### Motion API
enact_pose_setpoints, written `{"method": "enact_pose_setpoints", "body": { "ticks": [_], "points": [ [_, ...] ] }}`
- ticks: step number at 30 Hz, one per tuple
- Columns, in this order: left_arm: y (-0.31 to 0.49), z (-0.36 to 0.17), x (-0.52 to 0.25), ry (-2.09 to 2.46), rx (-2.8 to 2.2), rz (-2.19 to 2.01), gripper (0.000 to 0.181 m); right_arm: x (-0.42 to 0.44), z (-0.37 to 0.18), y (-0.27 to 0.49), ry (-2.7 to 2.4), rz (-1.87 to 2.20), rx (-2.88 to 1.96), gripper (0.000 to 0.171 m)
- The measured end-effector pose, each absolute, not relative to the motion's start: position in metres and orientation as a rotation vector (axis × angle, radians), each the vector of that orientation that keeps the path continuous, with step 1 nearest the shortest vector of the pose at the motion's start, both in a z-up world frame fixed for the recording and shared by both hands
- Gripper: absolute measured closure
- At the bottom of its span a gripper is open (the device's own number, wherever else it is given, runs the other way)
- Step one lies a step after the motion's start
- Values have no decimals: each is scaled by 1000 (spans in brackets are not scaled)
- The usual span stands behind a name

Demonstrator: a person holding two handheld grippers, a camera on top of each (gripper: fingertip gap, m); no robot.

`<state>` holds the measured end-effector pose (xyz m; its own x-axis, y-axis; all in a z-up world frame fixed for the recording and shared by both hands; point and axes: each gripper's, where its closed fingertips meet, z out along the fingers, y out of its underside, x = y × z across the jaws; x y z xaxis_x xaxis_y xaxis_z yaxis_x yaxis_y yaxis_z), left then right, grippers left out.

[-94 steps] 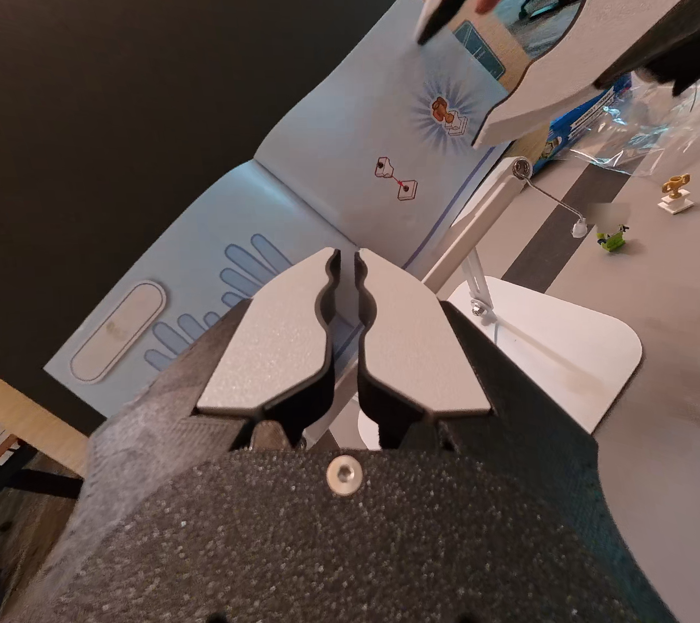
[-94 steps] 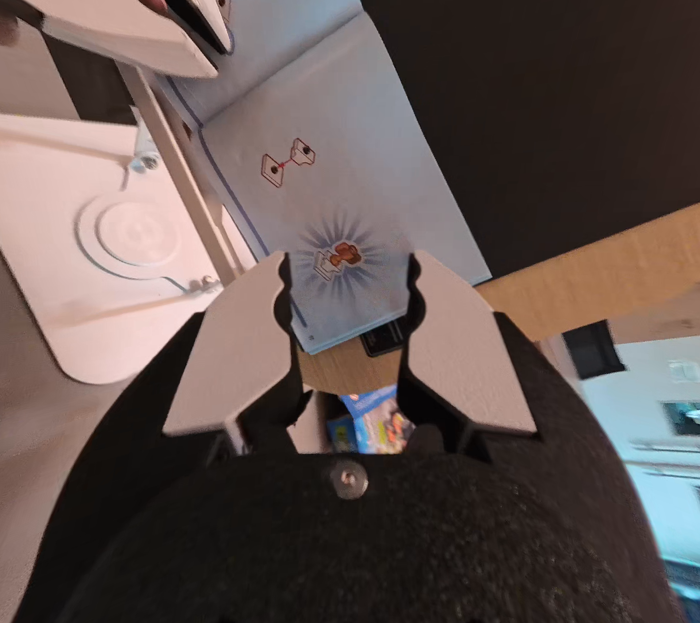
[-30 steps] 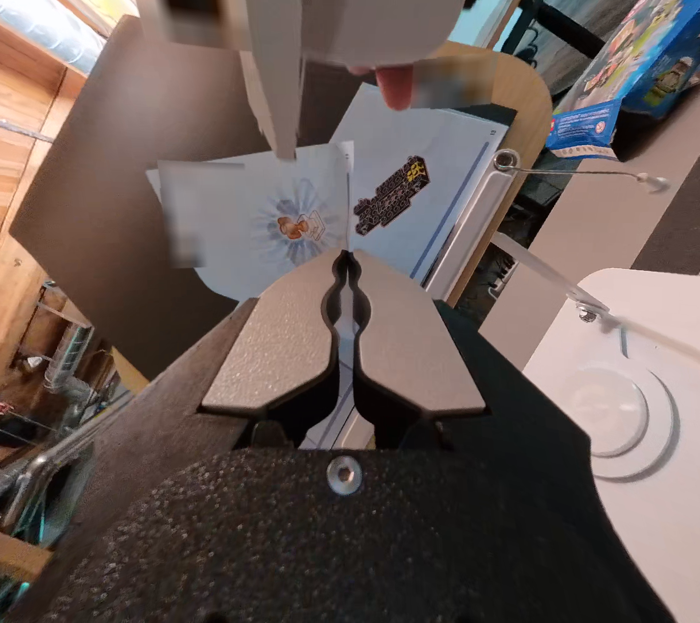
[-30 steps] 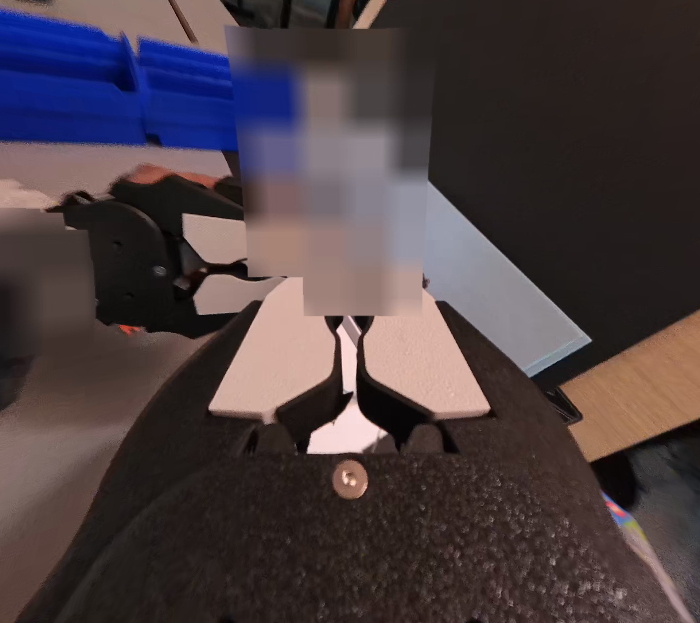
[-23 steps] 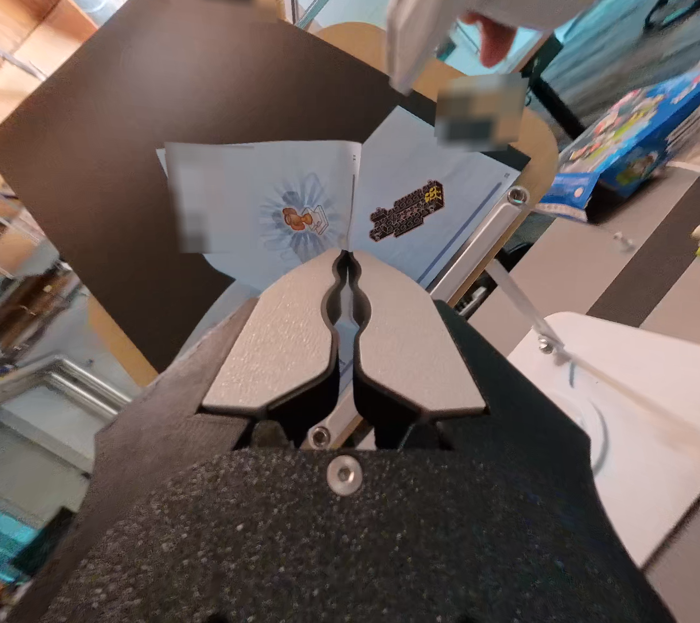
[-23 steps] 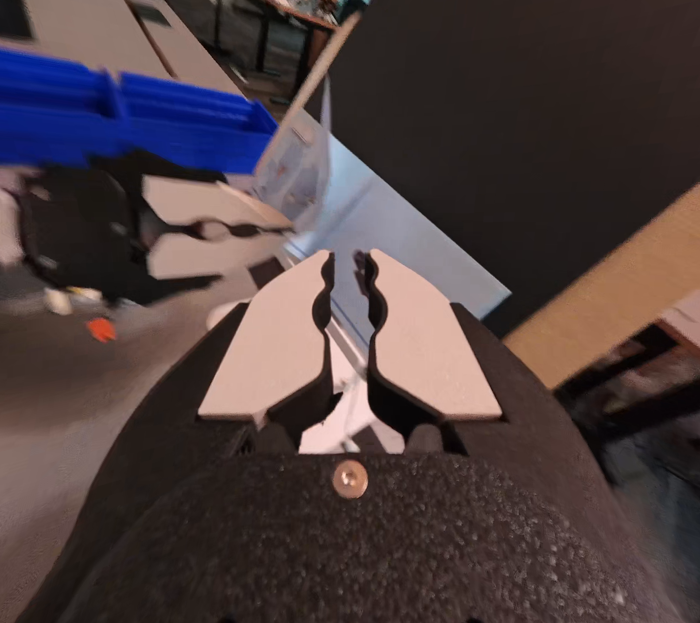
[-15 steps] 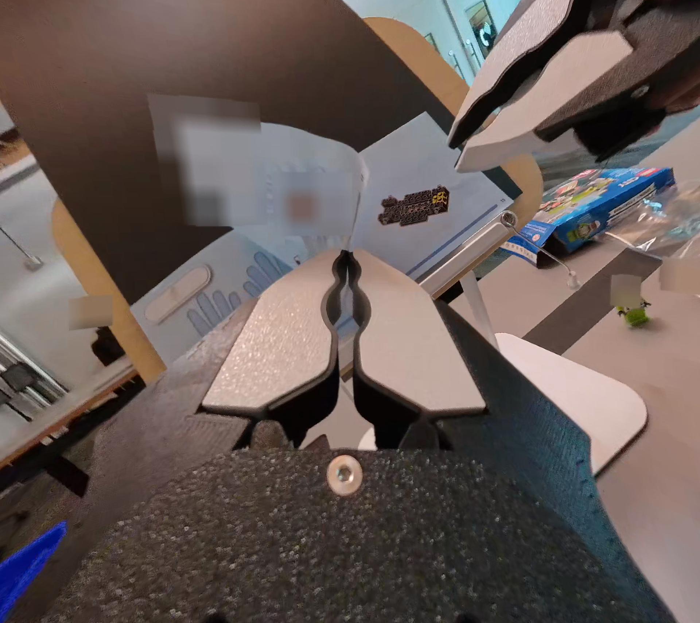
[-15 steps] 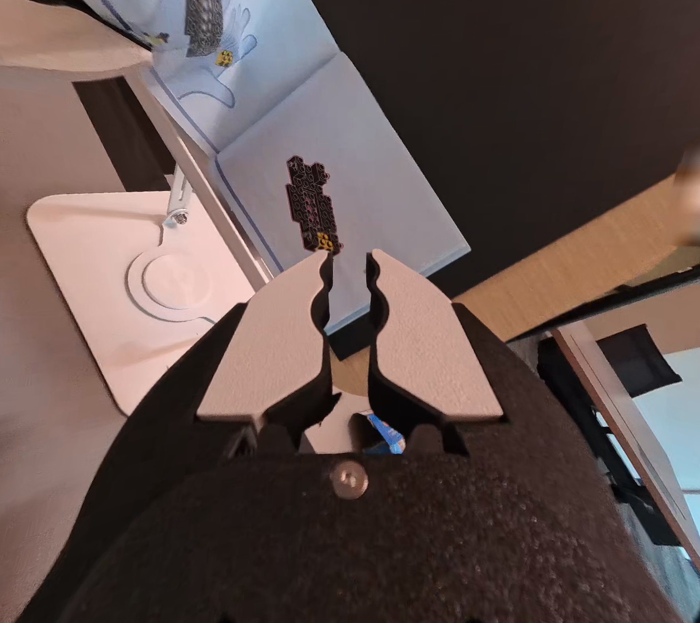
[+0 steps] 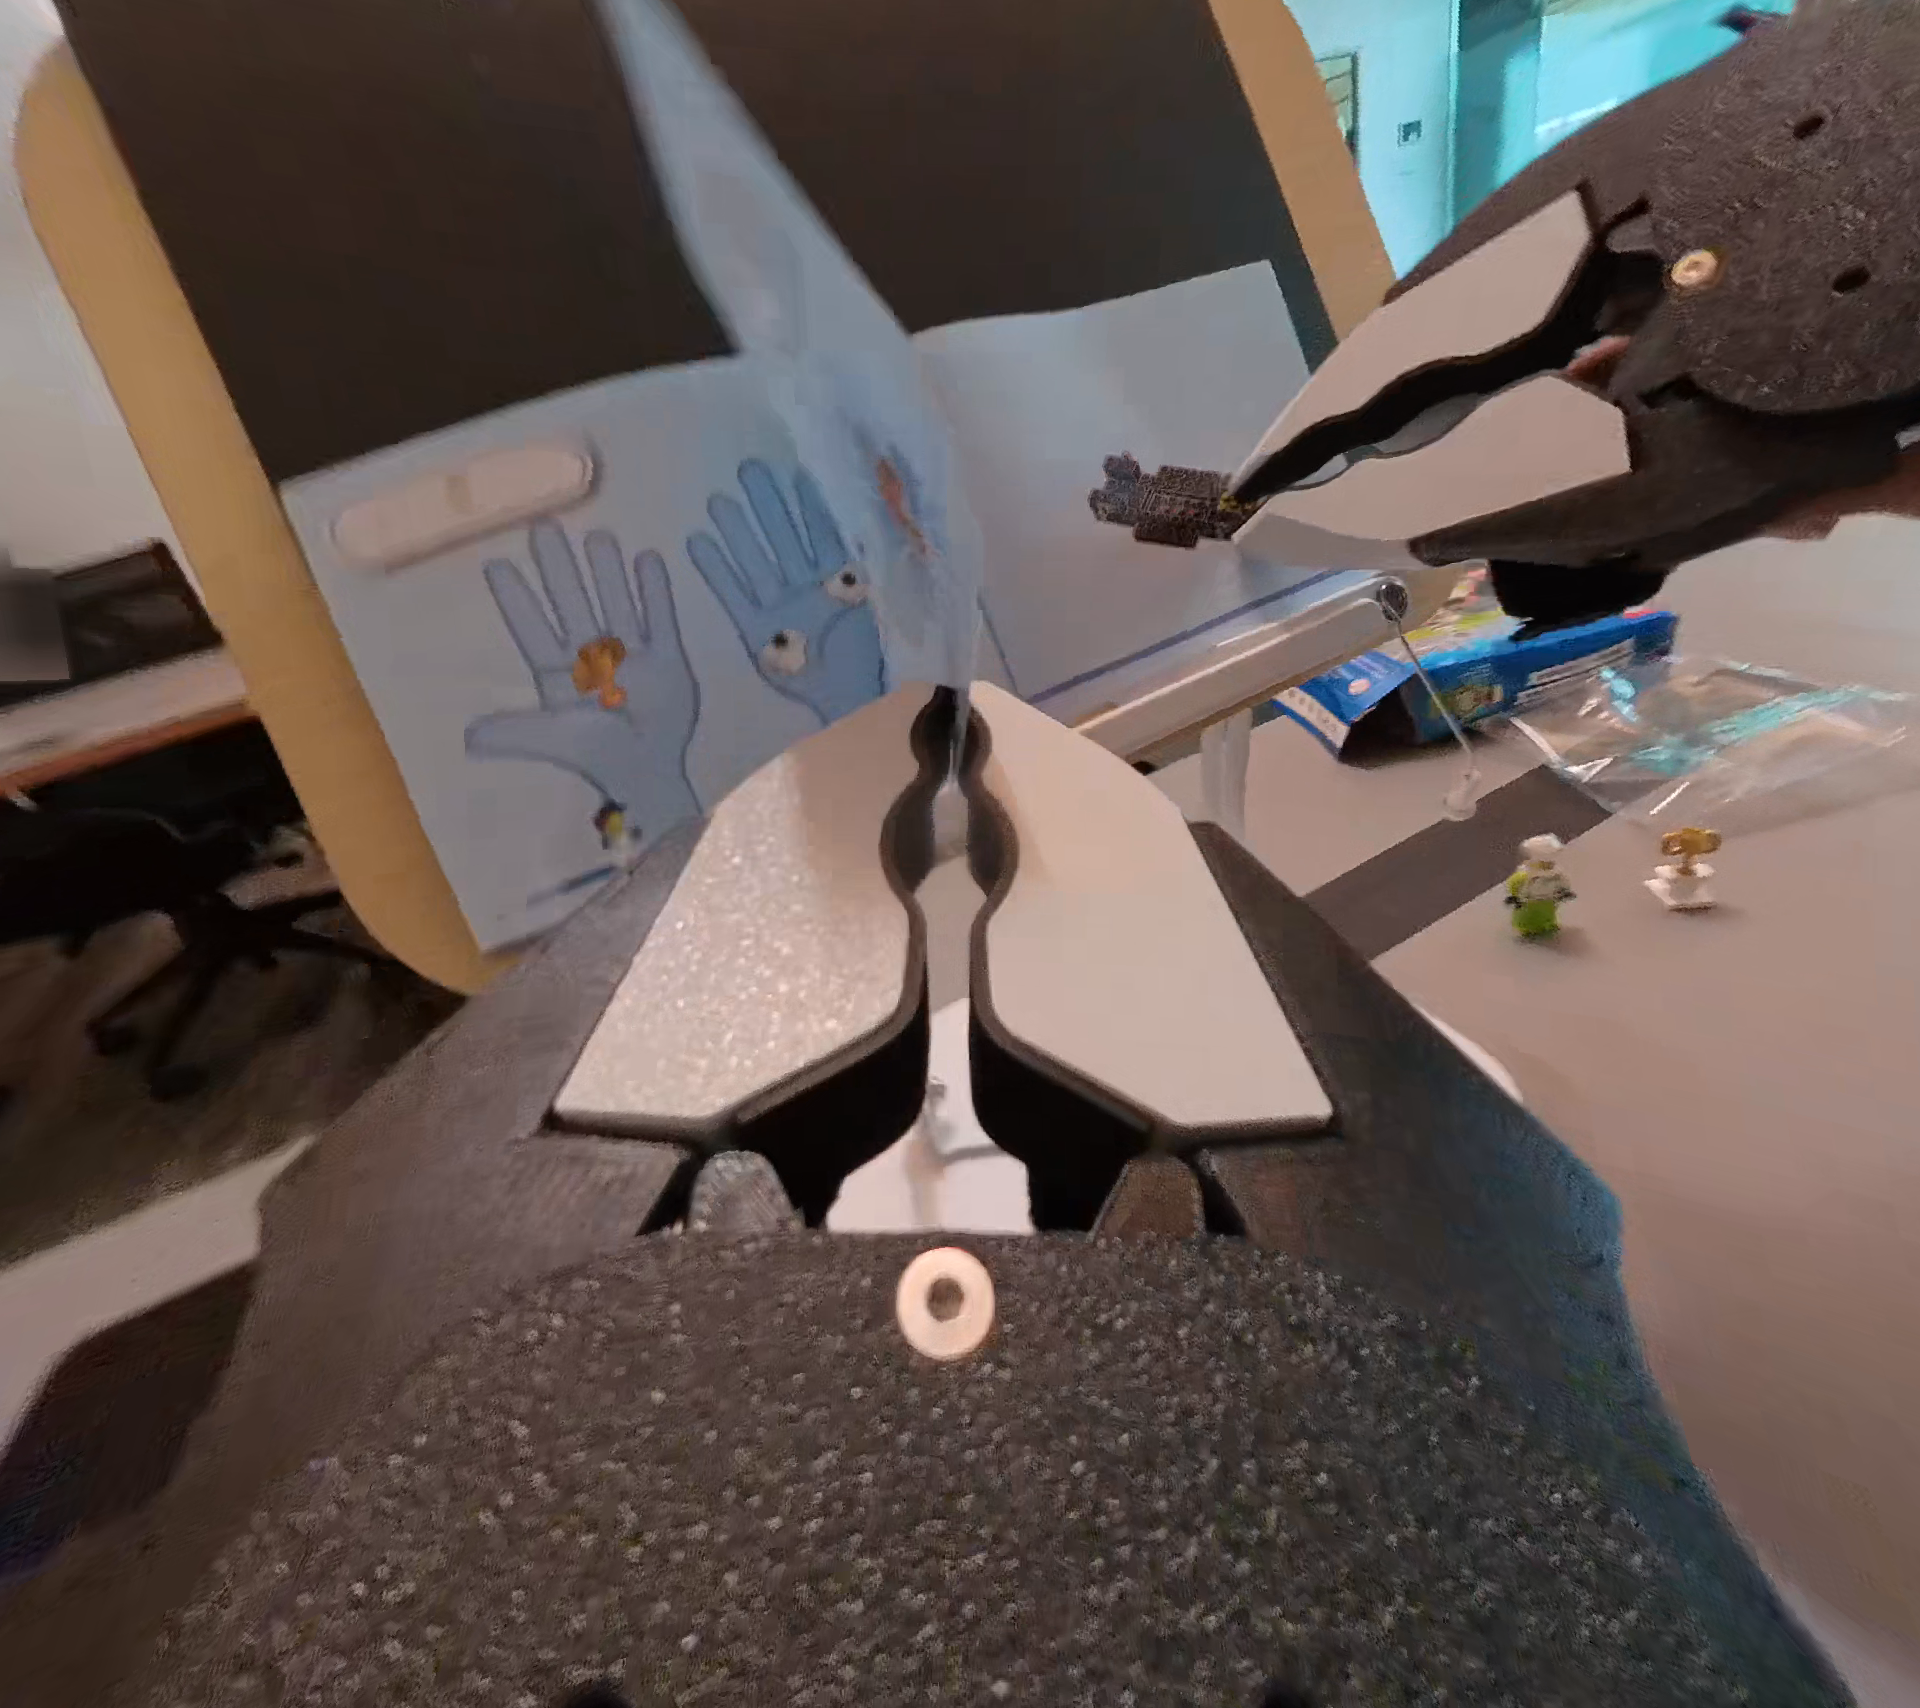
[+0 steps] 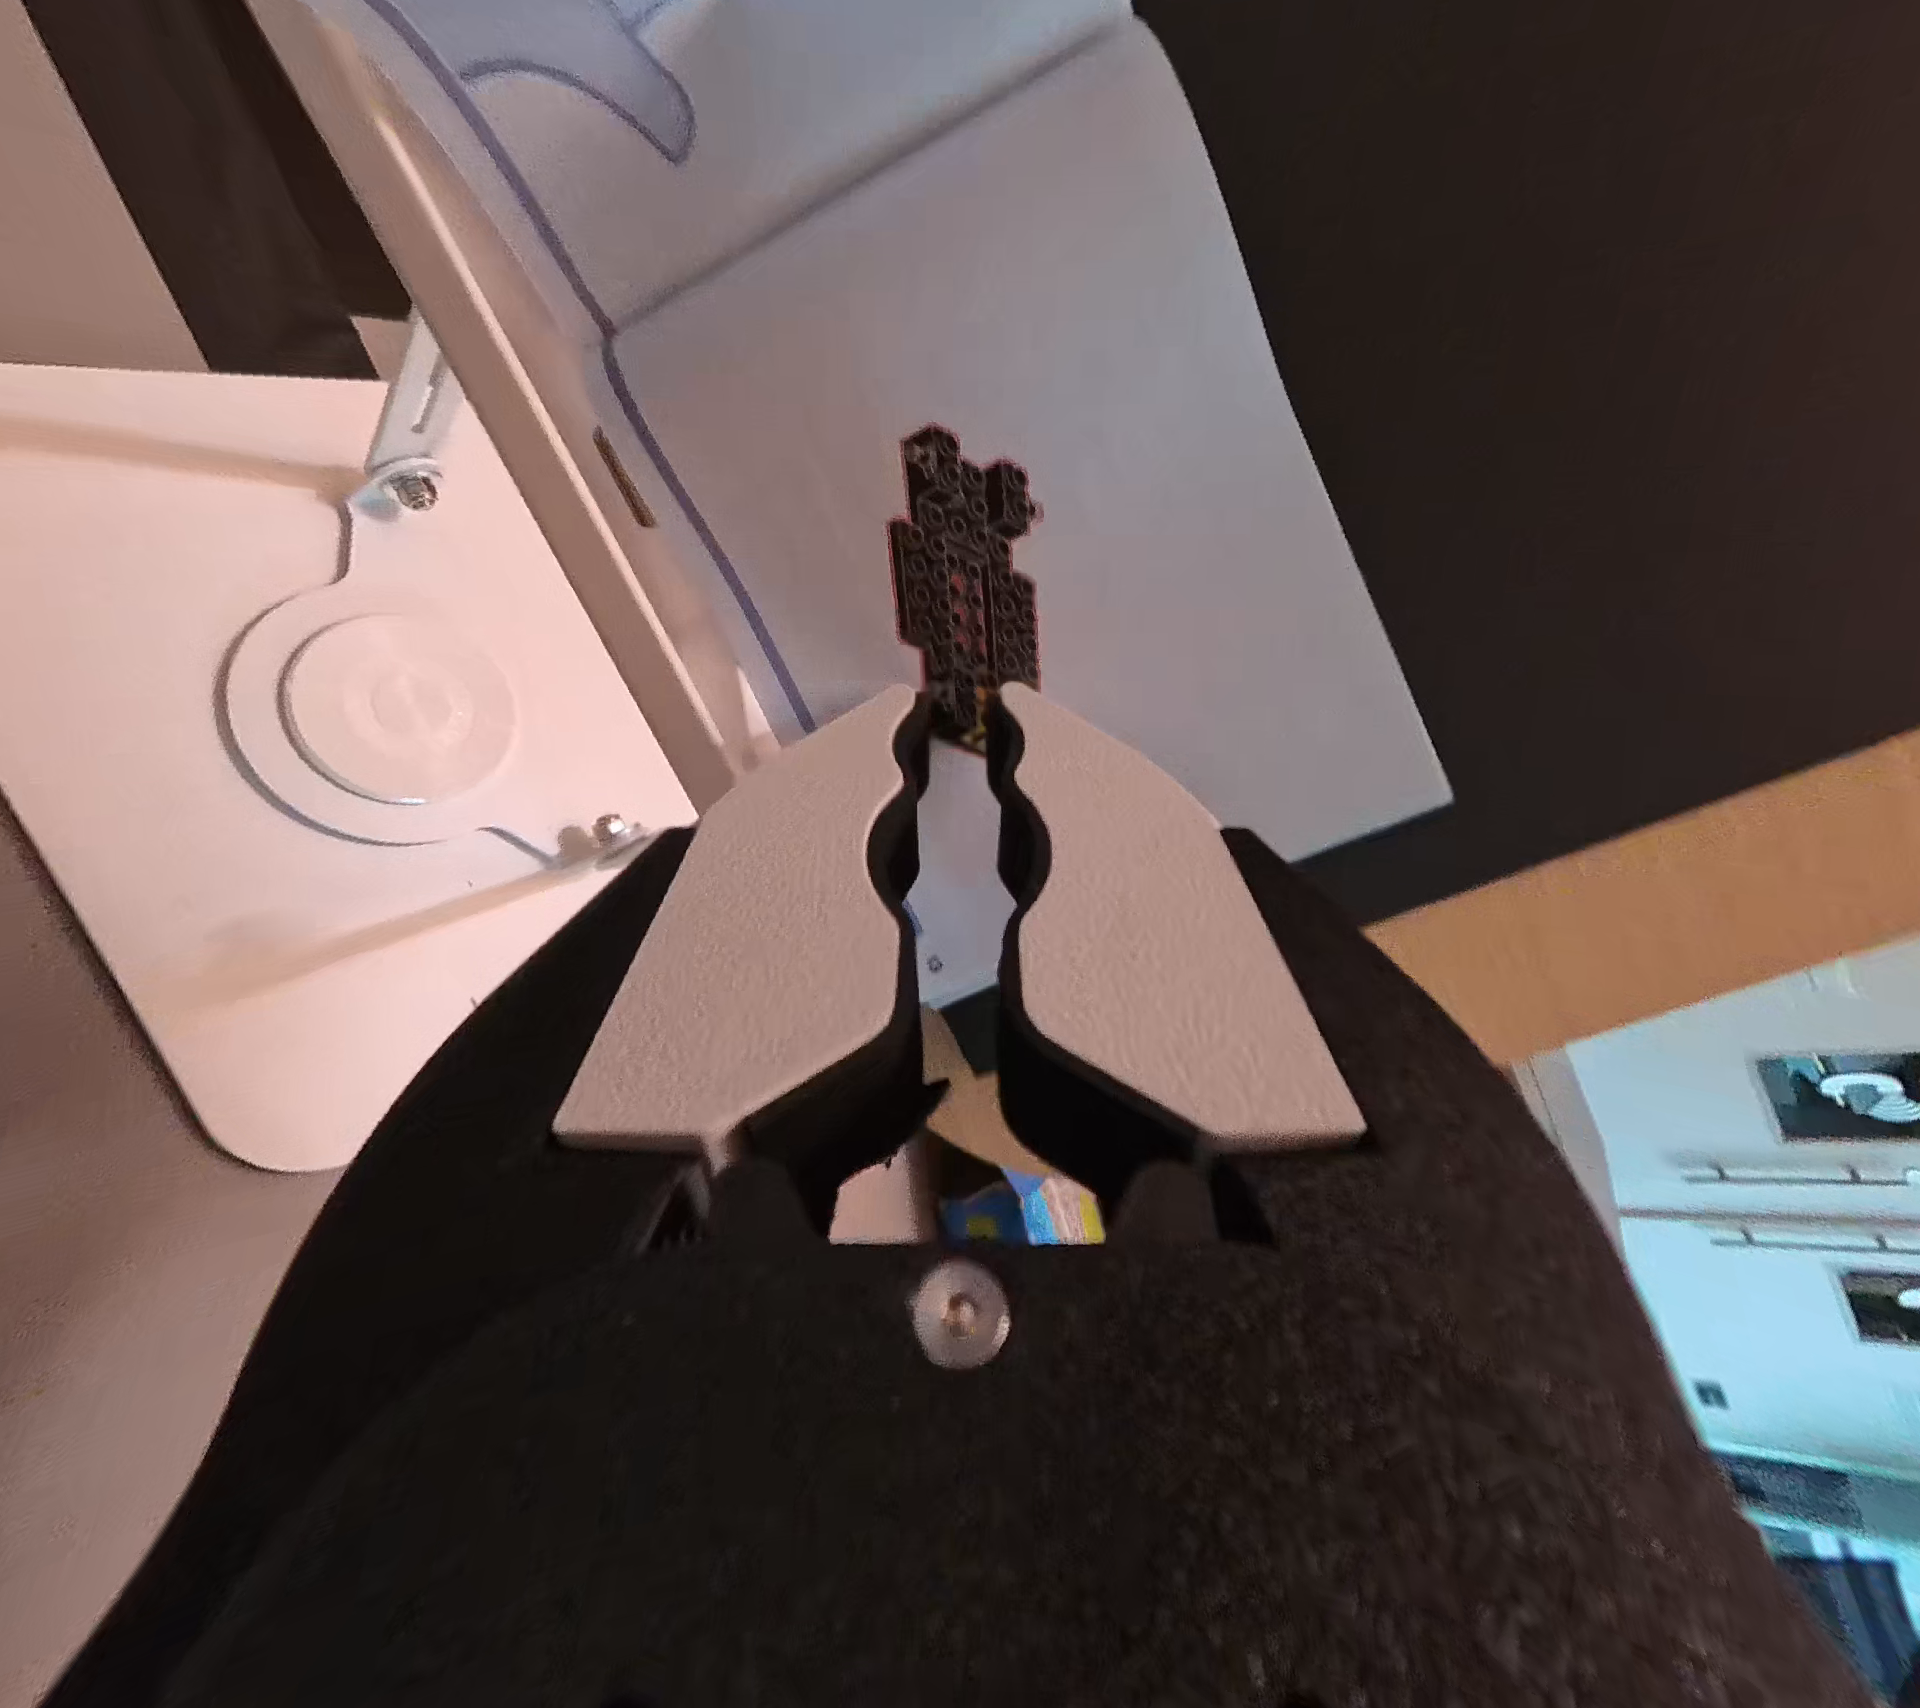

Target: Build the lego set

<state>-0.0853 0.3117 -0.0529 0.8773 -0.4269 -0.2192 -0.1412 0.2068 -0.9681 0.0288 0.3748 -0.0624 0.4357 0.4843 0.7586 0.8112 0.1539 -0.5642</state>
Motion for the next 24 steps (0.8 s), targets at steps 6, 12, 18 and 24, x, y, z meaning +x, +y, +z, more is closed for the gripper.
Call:
{"method": "enact_pose_setpoints", "body": {
  "ticks": [6, 12, 18, 24],
  "points": [
    [322, -67, -97, 344, -1461, -420, 181, 47, -64, 374, -1177, -390, -1517, 164],
    [333, -68, -115, 199, -1540, -622, 180, 55, -66, 373, -1167, -446, -1568, 165],
    [342, -74, -128, 140, -1622, -736, 172, 9, -48, 353, -1230, -333, -1507, 165],
    [343, -83, -136, 165, -1696, -712, 166, -54, -62, 357, -1339, -261, -1516, 165]
  ]
}}
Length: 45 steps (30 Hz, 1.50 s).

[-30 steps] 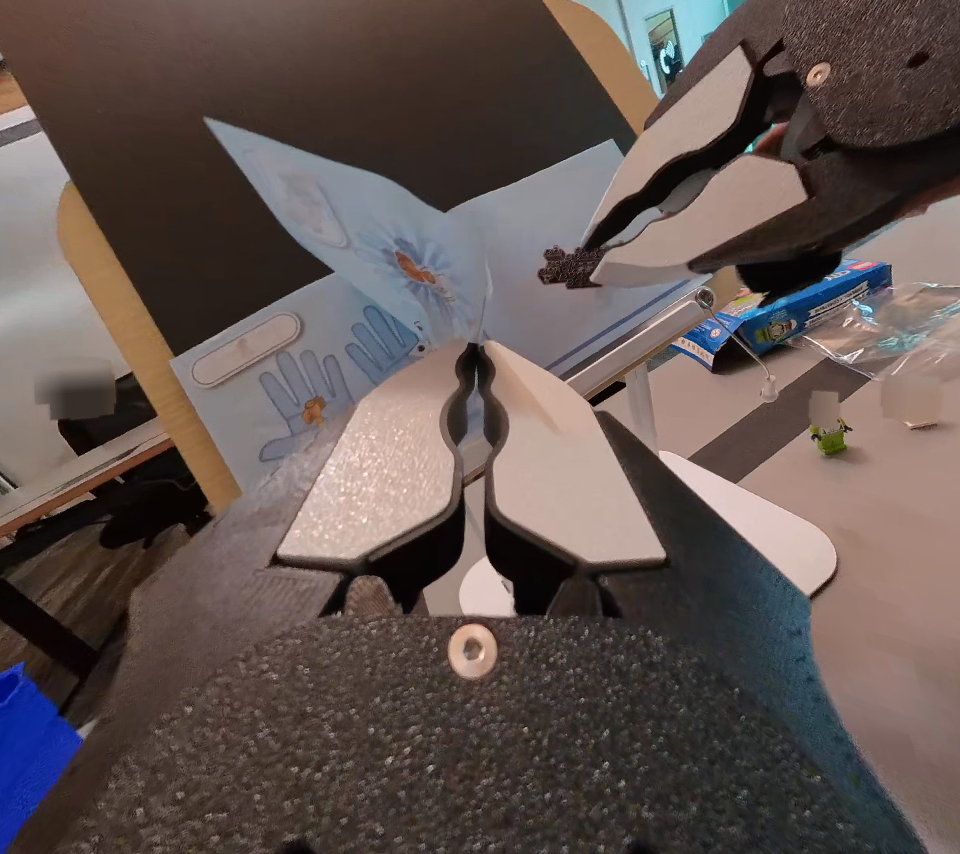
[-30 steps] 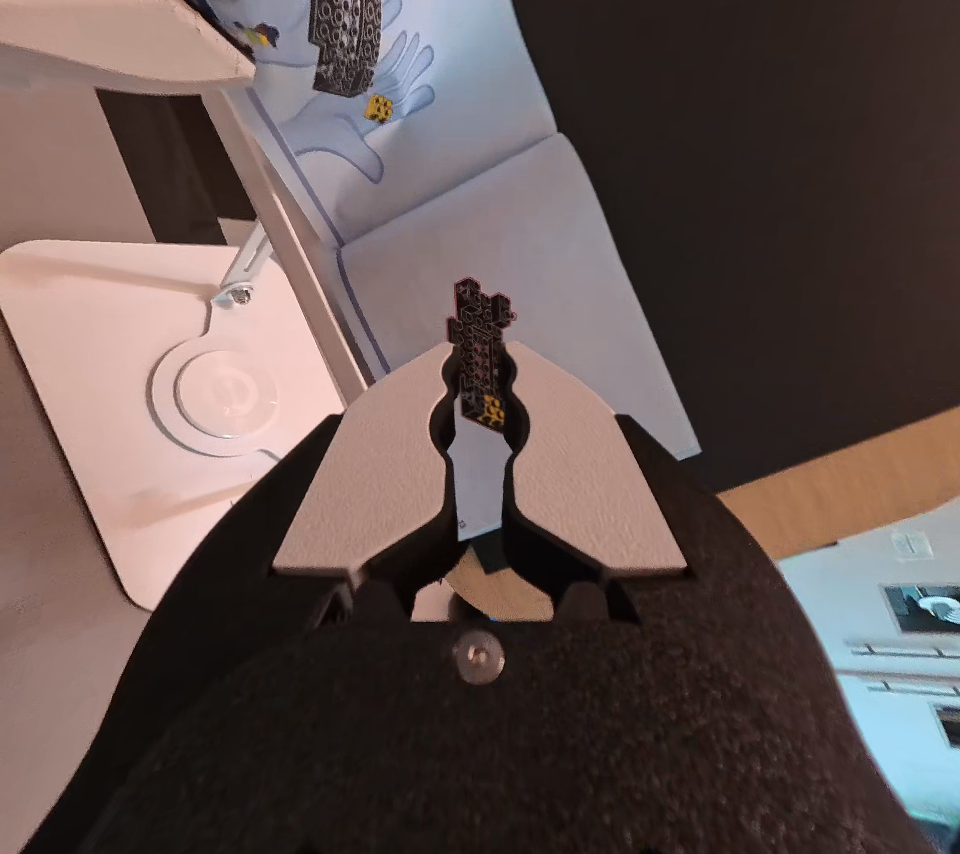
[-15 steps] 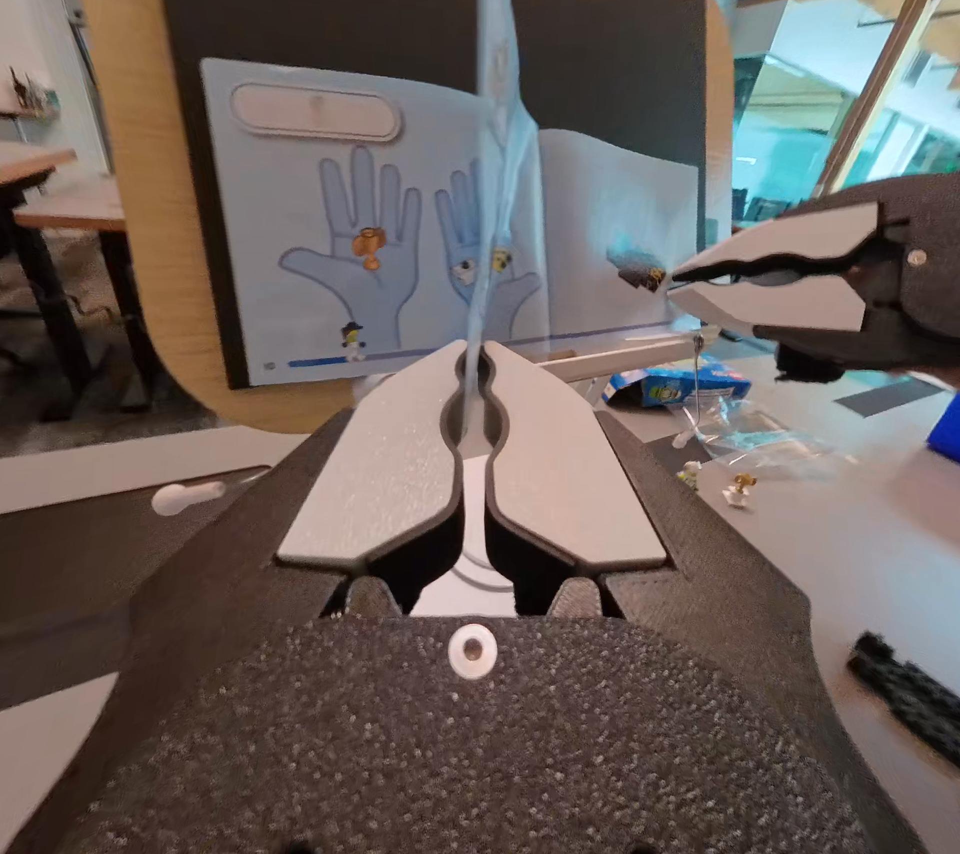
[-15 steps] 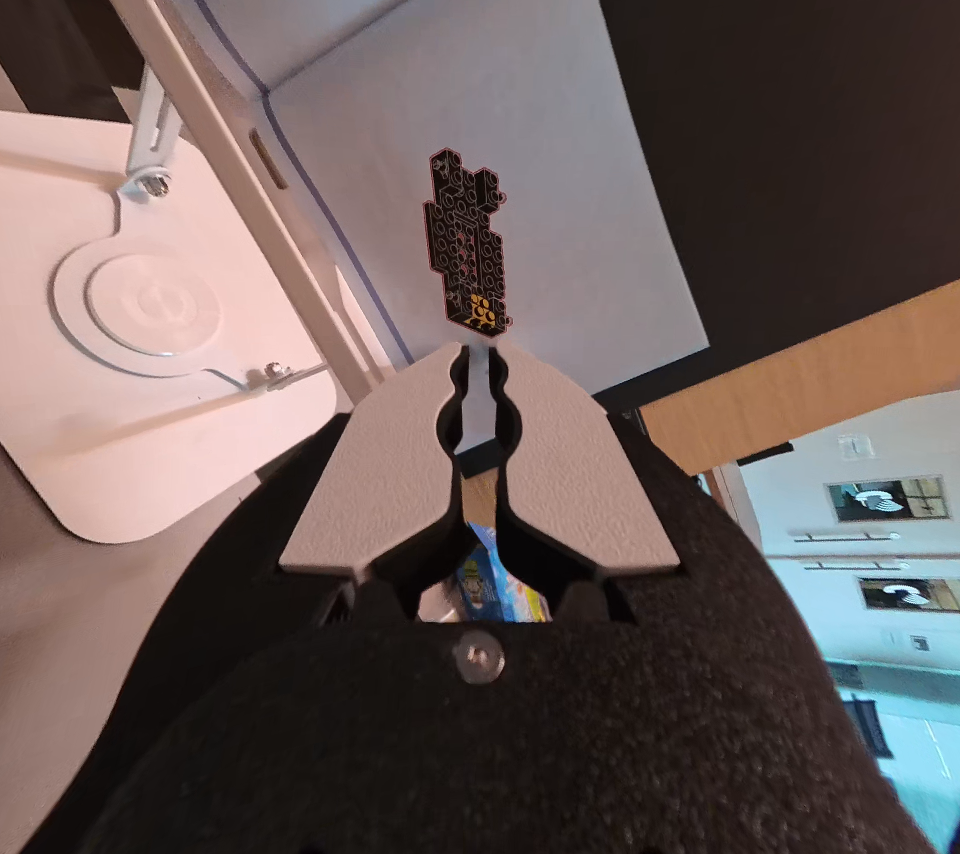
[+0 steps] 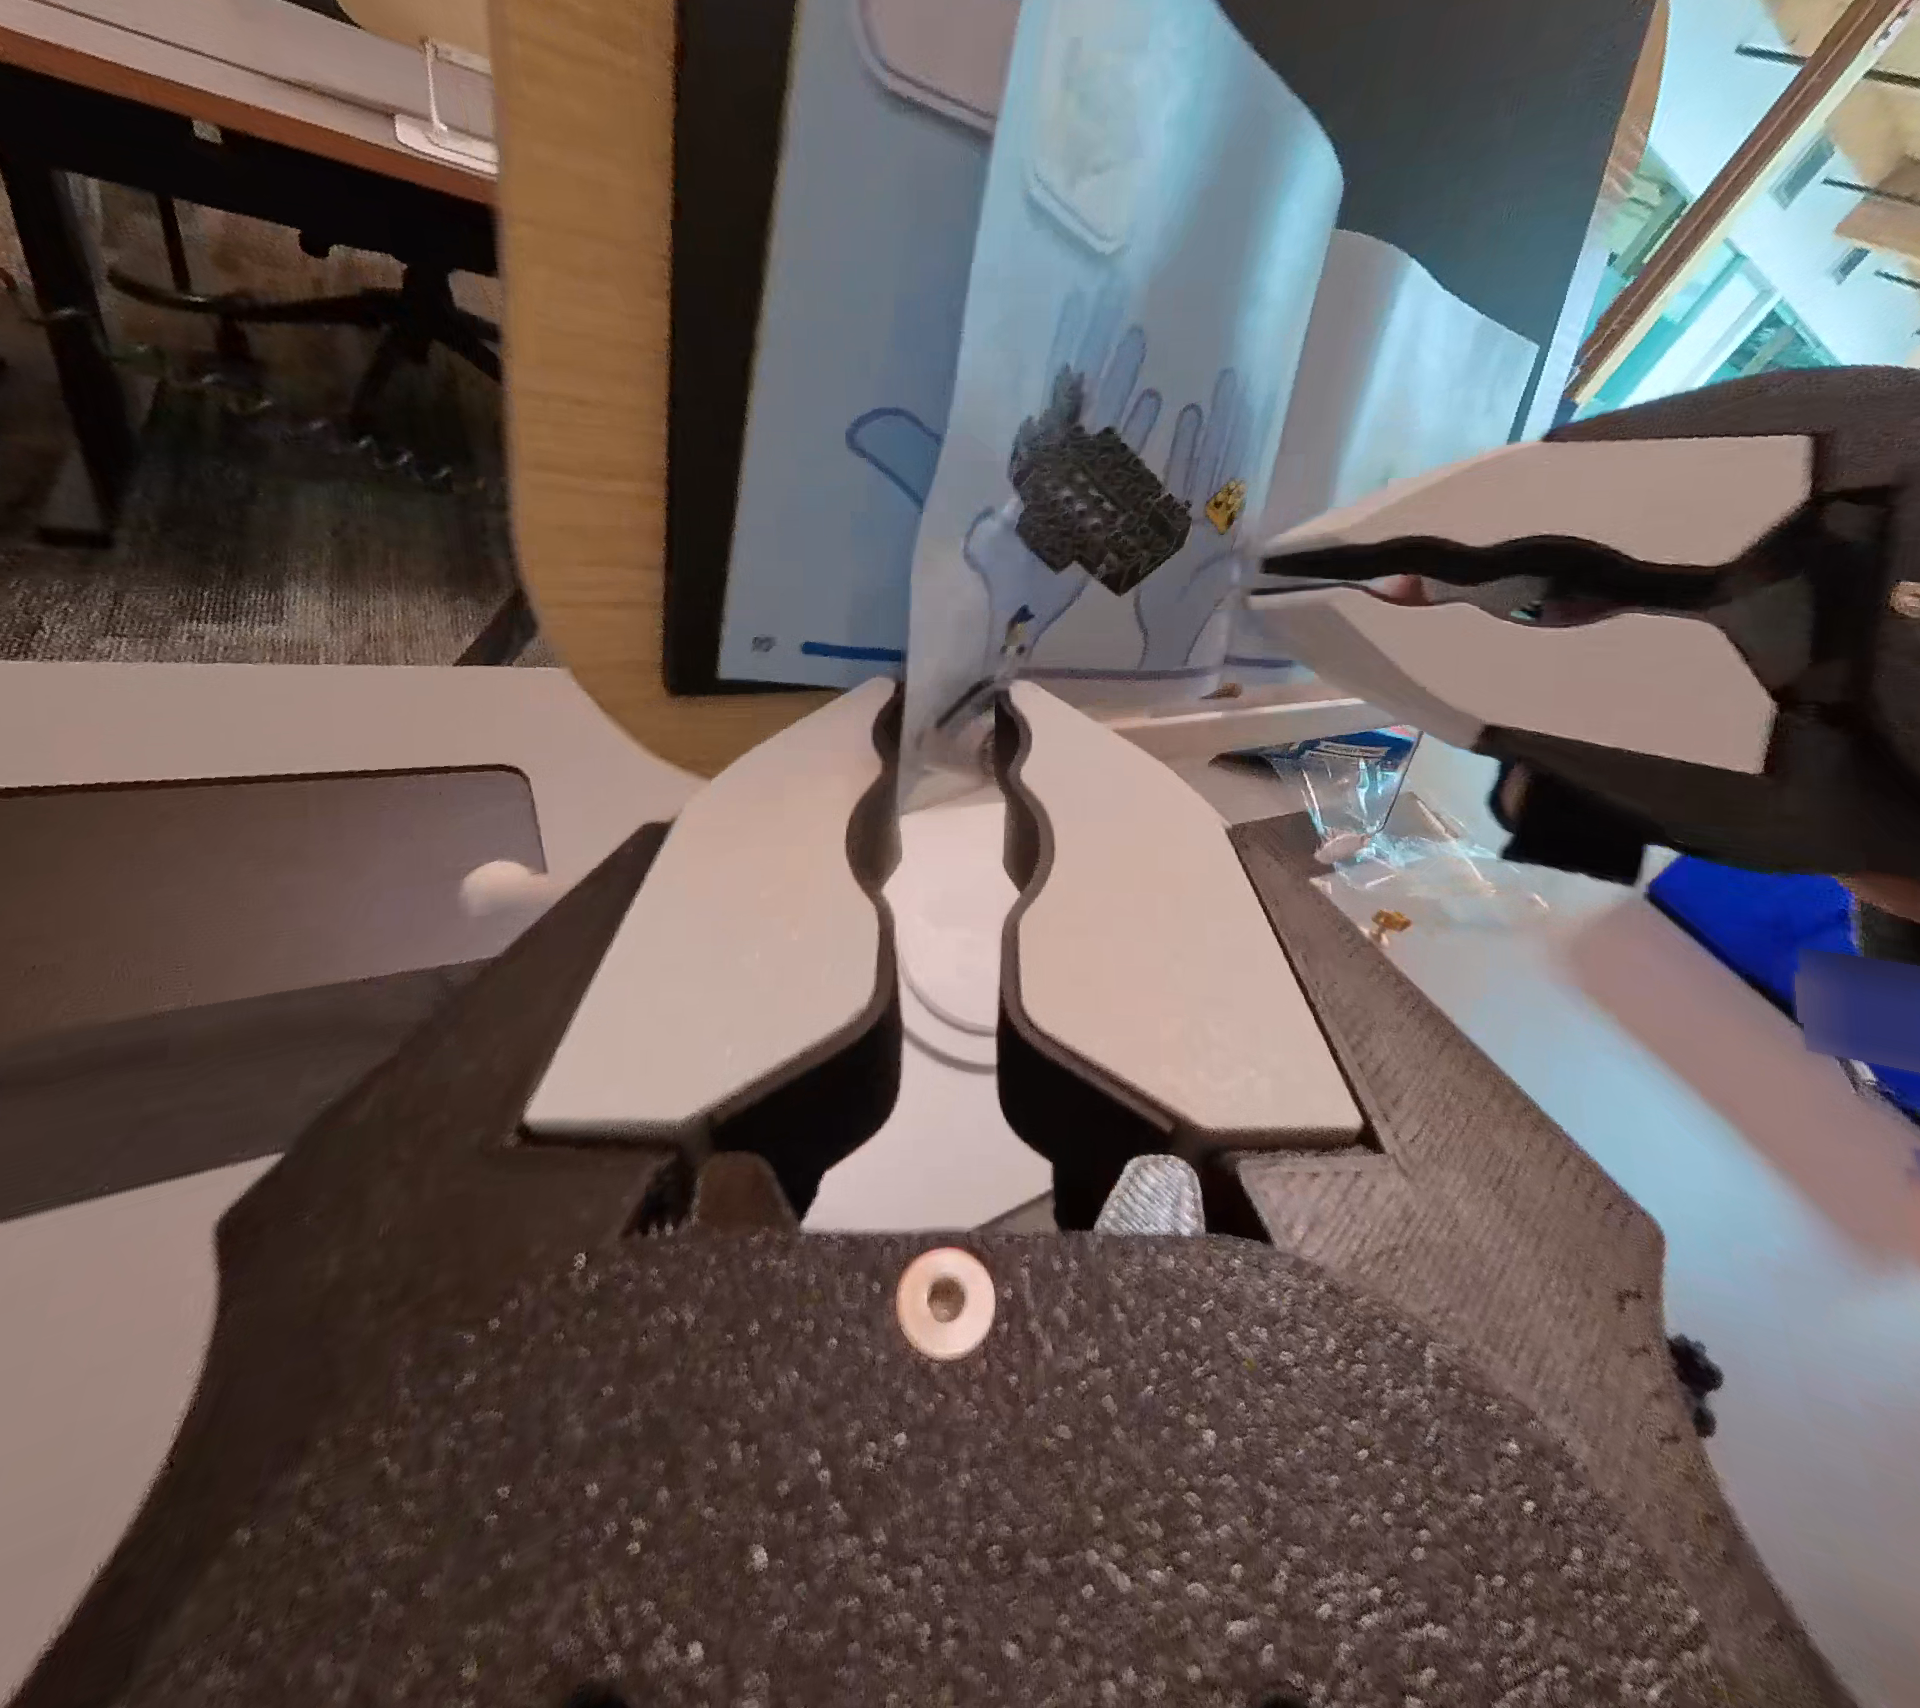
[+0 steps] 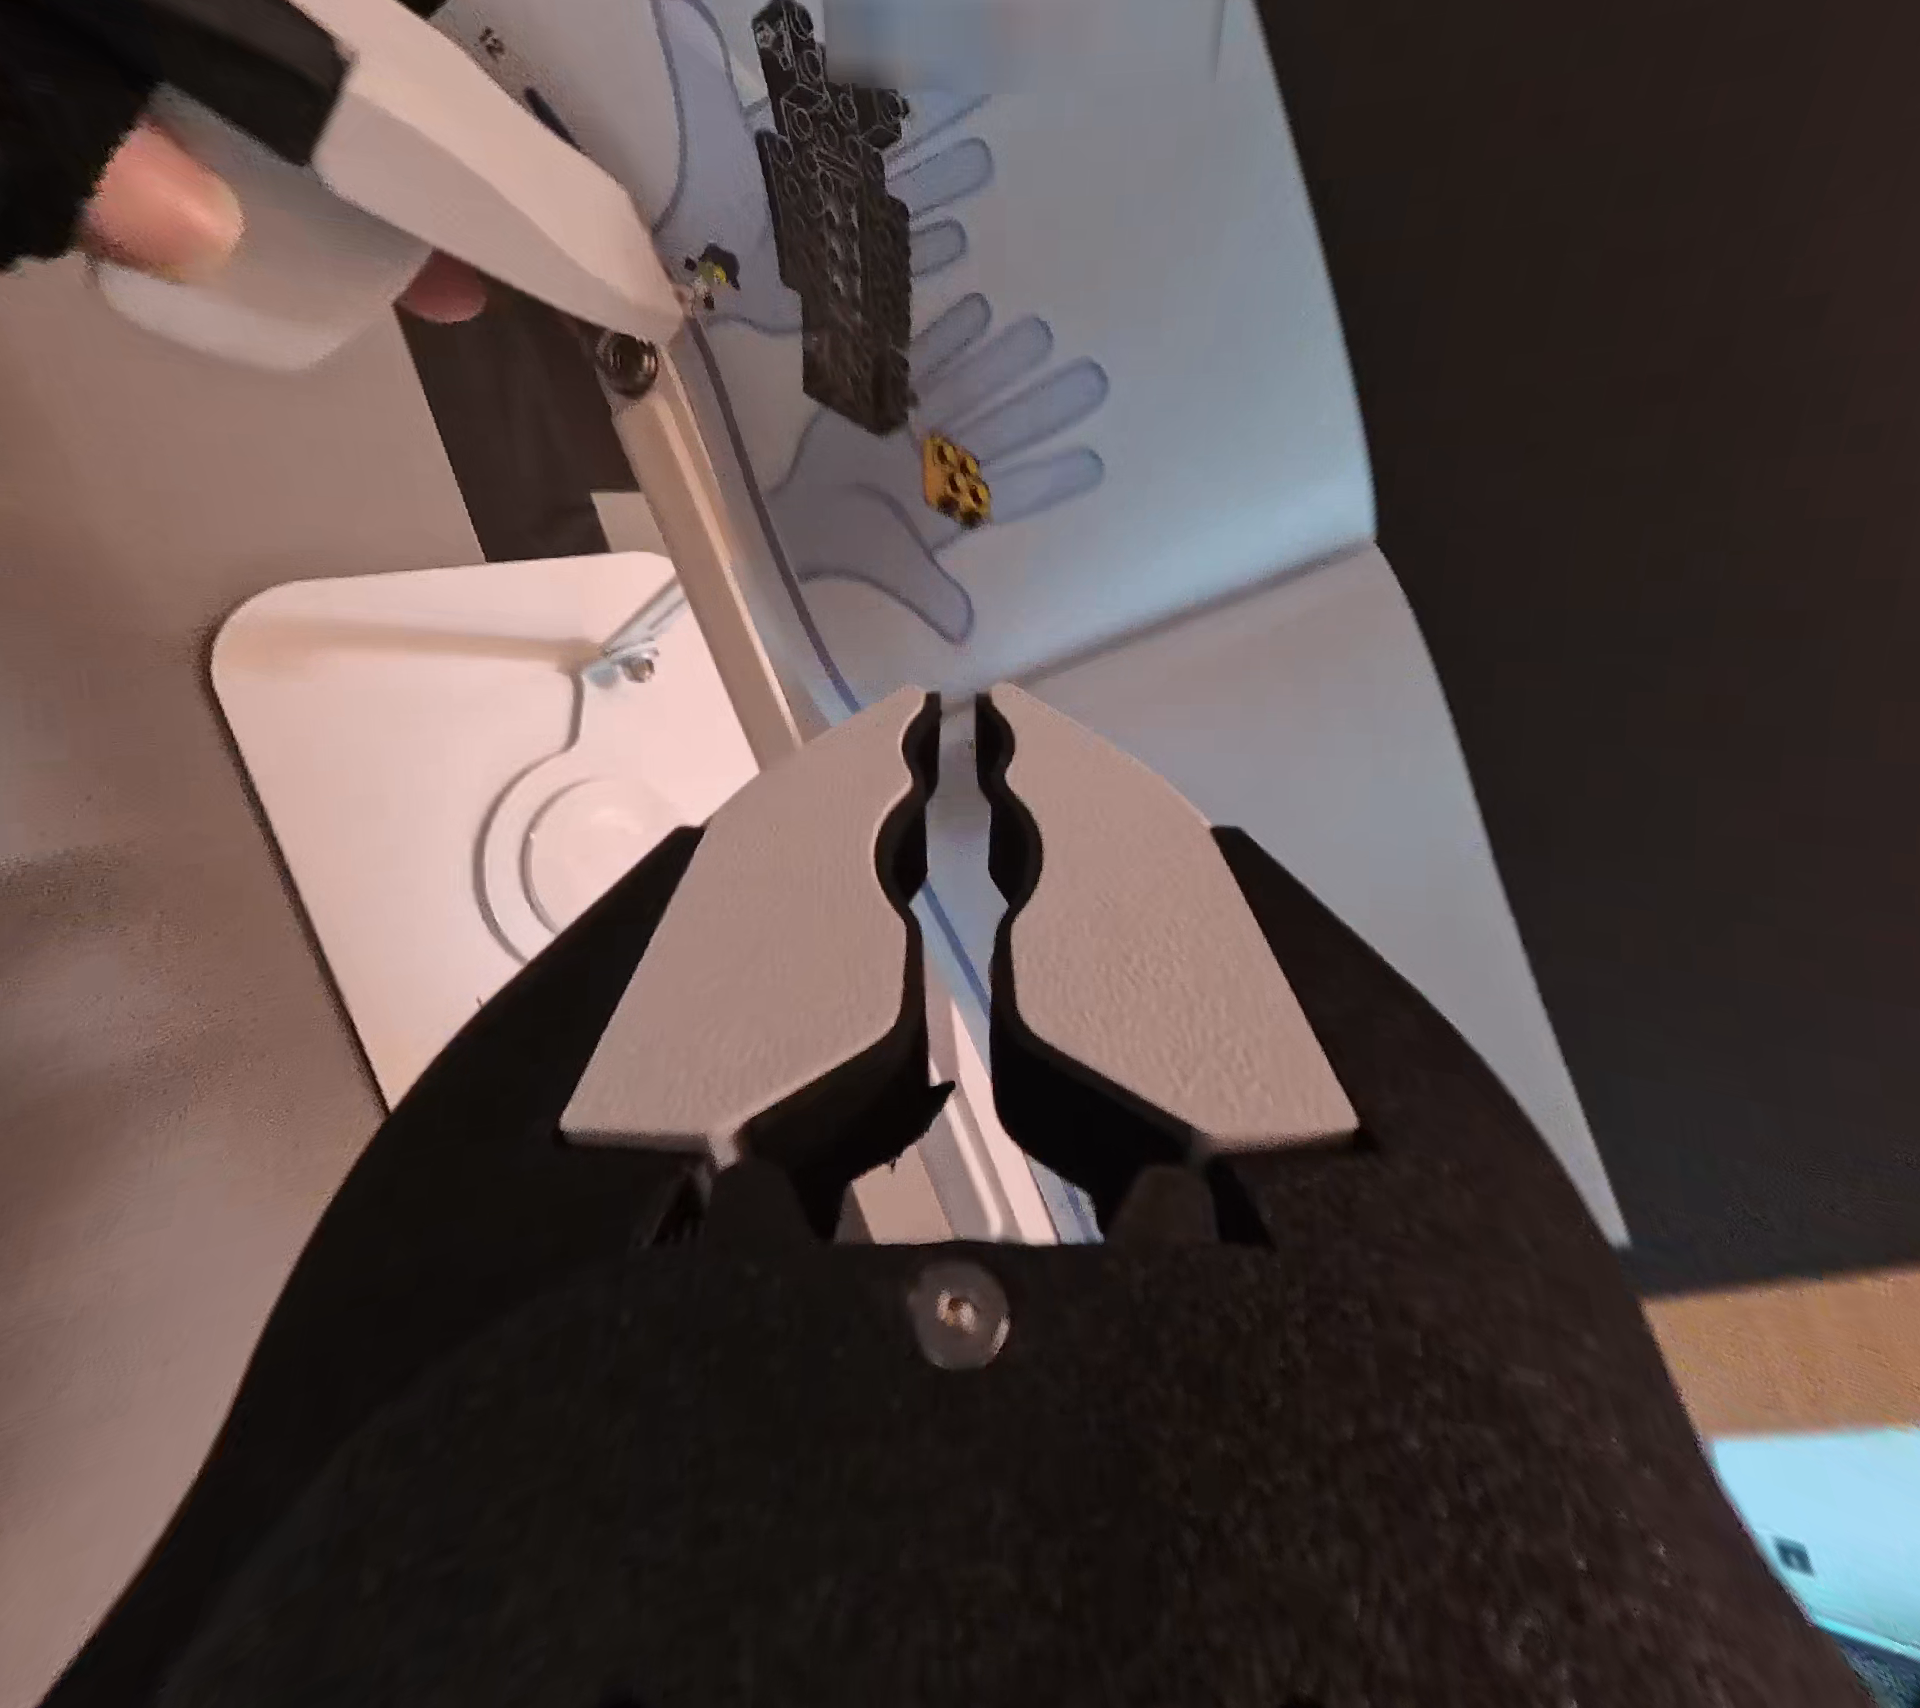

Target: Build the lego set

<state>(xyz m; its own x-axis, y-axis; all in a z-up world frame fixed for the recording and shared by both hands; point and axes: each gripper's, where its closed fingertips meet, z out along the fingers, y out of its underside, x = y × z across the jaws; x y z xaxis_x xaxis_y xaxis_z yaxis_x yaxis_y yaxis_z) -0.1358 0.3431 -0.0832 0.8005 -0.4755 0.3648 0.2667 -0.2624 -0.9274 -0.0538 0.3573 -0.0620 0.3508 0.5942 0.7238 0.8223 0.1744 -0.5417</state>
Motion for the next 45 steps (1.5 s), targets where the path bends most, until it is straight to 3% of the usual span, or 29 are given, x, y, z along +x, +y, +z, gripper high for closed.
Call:
{"method": "enact_pose_setpoints", "body": {
  "ticks": [7, 12, 16, 21, 27, 34, 45],
  "points": [
    [314, -75, -181, 177, -1651, -468, 178, -58, -64, 371, -1229, -205, -1609, 171],
    [302, -50, -124, 516, -1587, -323, 180, -58, -64, 371, -1176, -264, -1664, 170],
    [336, -63, -84, 738, -1640, -152, 181, -57, -64, 370, -1151, -236, -1699, 171],
    [364, -68, -87, 889, -1684, 144, 181, -52, -62, 370, -1110, -134, -1756, 171],
    [367, -70, -94, 949, -1702, 248, 181, -60, -12, 383, -887, 80, -1668, 171],
    [366, -77, -111, 943, -1701, 256, 181, -59, -73, 367, -1096, 6, -1765, 171],
    [364, -82, -123, 974, -1748, 329, 181, -17, -89, 358, -1366, -118, -1950, 171]
  ]
}}
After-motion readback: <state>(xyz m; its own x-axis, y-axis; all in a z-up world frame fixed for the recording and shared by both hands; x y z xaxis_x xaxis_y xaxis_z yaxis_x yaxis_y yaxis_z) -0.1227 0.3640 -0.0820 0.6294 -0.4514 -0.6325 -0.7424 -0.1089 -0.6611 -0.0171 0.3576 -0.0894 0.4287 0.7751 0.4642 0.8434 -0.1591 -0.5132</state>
